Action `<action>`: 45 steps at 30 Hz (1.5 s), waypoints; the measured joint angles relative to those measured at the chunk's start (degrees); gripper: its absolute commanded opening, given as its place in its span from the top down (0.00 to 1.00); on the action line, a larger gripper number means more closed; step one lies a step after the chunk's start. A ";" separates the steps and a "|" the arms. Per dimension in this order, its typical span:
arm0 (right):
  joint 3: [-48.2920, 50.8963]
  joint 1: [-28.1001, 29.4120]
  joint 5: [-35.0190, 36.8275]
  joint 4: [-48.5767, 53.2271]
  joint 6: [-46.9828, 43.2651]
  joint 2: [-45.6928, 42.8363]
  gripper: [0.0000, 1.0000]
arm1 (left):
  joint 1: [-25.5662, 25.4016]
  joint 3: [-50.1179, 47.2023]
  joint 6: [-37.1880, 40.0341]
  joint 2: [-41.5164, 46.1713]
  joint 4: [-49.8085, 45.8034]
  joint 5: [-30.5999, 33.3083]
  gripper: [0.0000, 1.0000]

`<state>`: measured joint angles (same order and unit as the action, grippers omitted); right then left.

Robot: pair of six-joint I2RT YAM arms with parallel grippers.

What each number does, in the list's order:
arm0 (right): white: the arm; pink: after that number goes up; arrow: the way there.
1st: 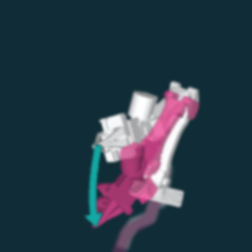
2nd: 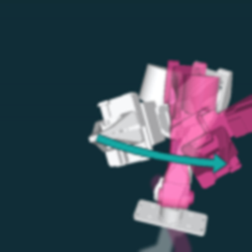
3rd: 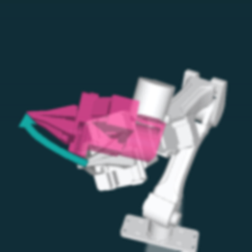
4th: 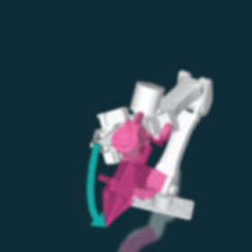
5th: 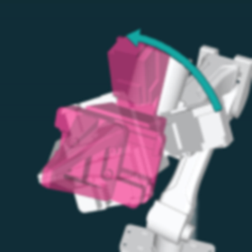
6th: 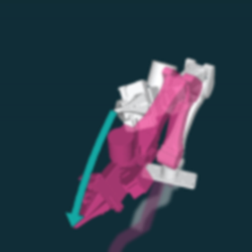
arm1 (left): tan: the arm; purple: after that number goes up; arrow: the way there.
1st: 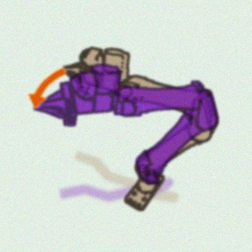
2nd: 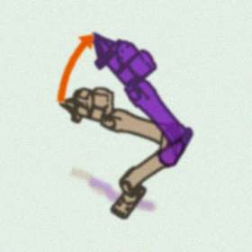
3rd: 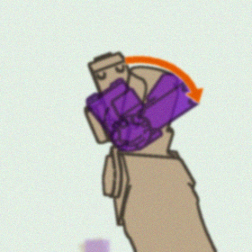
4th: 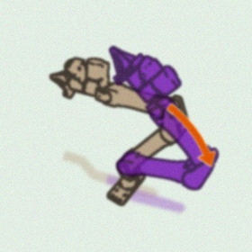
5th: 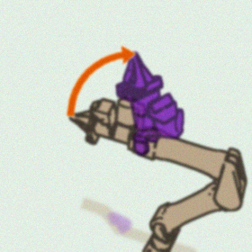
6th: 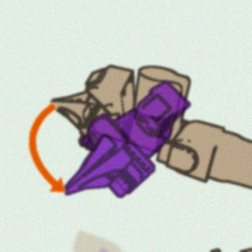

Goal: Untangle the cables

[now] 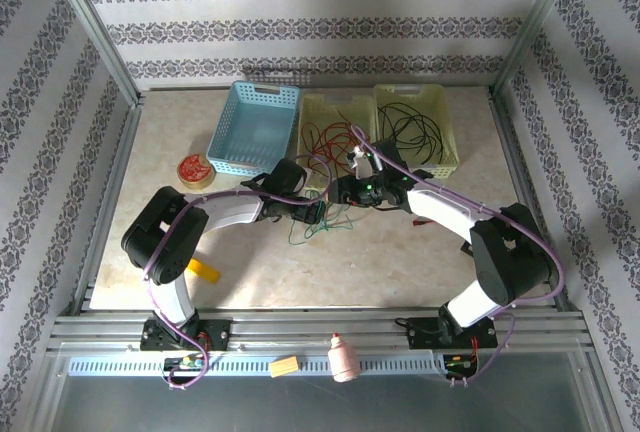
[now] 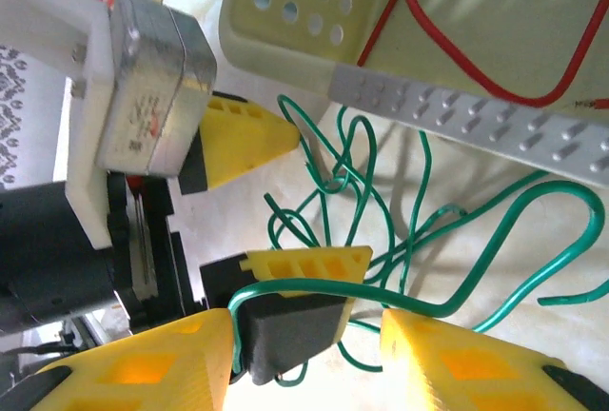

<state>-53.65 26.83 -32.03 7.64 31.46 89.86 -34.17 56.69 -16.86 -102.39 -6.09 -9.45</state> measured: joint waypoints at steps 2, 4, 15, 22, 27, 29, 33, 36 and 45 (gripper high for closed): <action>-0.15 -0.11 0.02 -0.83 0.63 0.13 0.55 | 0.00 -0.33 0.22 0.02 -0.02 -0.02 0.08; -0.52 -0.11 0.02 -1.31 1.29 0.37 0.55 | 0.00 -0.83 0.33 0.22 0.00 0.00 0.08; -1.38 -0.83 0.02 -3.37 3.13 0.09 0.54 | -0.02 -2.16 0.50 1.27 -0.15 0.48 0.08; -0.57 -1.25 3.13 0.44 1.60 -7.50 0.53 | -0.35 -2.36 0.90 1.27 -0.09 1.14 0.08; -0.37 -1.25 4.94 3.28 0.22 -8.37 0.53 | -0.35 -2.49 1.29 1.29 0.02 1.14 0.08; -0.07 -1.25 5.46 4.02 -0.11 -7.52 0.53 | -0.35 -2.58 1.40 1.31 0.07 1.16 0.08; 1.51 -1.25 6.16 4.83 -0.57 -6.21 0.53 | -0.37 -2.71 1.51 1.42 0.07 1.20 0.08; 2.21 -1.25 6.27 5.05 -1.46 -4.42 0.53 | -0.39 -2.71 1.53 1.44 0.07 1.31 0.08; 1.79 -1.20 4.98 4.83 -3.34 4.13 0.60 | -0.39 -2.71 1.68 1.44 0.04 1.31 0.08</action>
<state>-51.86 25.63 -27.05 12.47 28.12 94.00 -34.57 53.98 -15.18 -100.95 -6.04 -8.14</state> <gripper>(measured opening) 0.413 0.919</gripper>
